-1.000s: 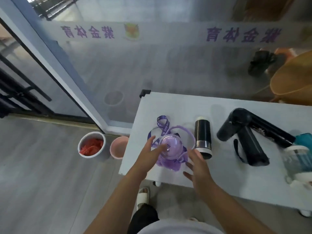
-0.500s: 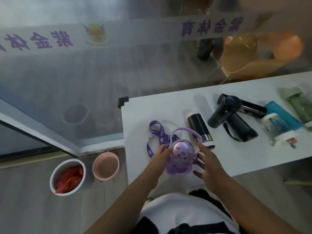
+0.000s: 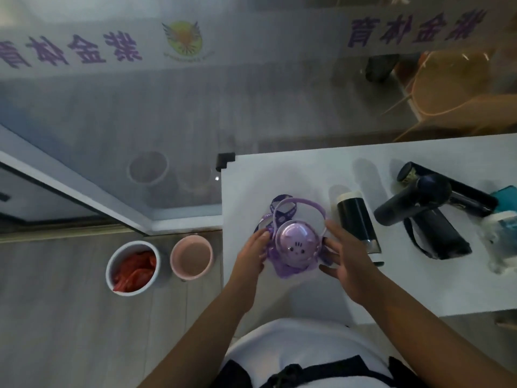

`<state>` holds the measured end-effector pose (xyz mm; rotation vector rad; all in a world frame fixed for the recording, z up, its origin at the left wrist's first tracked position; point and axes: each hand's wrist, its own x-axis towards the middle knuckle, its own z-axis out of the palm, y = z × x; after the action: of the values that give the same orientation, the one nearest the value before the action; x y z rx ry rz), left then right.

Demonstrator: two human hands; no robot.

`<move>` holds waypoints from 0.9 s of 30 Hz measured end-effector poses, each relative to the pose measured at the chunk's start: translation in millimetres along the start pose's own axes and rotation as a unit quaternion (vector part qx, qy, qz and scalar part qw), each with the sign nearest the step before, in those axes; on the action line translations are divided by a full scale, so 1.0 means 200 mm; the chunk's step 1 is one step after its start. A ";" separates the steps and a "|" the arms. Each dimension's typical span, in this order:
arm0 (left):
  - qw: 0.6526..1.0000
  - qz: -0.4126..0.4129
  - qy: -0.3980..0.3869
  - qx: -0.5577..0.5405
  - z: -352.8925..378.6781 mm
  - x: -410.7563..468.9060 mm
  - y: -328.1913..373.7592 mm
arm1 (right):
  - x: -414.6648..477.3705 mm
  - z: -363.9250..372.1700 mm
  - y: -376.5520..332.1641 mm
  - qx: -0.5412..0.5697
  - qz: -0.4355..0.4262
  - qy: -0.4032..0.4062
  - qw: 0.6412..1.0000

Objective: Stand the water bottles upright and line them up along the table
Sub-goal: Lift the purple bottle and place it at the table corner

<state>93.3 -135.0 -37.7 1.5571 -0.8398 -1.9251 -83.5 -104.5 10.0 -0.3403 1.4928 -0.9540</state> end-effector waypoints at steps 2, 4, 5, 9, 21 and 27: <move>0.999 -0.001 0.027 -0.031 -0.01 0.03 0.03 | 0.05 0.04 -0.05 -0.008 0.009 -0.007 1.000; 0.999 0.009 0.038 -0.029 0.00 0.06 0.06 | 0.11 0.07 -0.10 -0.018 0.014 -0.022 1.000; 0.999 0.017 0.042 -0.025 0.00 0.09 0.07 | 0.14 0.09 -0.13 -0.018 0.011 -0.033 0.999; 0.996 0.048 0.064 -0.044 0.00 0.20 0.14 | 0.25 0.14 -0.23 -0.017 0.002 -0.066 0.998; 0.993 0.067 0.088 -0.040 -0.09 0.53 0.48 | 0.55 0.39 -0.55 -0.026 0.017 -0.100 0.994; 0.991 0.076 0.108 0.000 -0.14 0.65 0.61 | 0.65 0.50 -0.66 -0.040 0.002 -0.100 0.994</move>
<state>96.5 -315.6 -35.8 1.6177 -0.8391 -1.6158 -57.6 -311.6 28.1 -0.4766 1.3502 -0.8335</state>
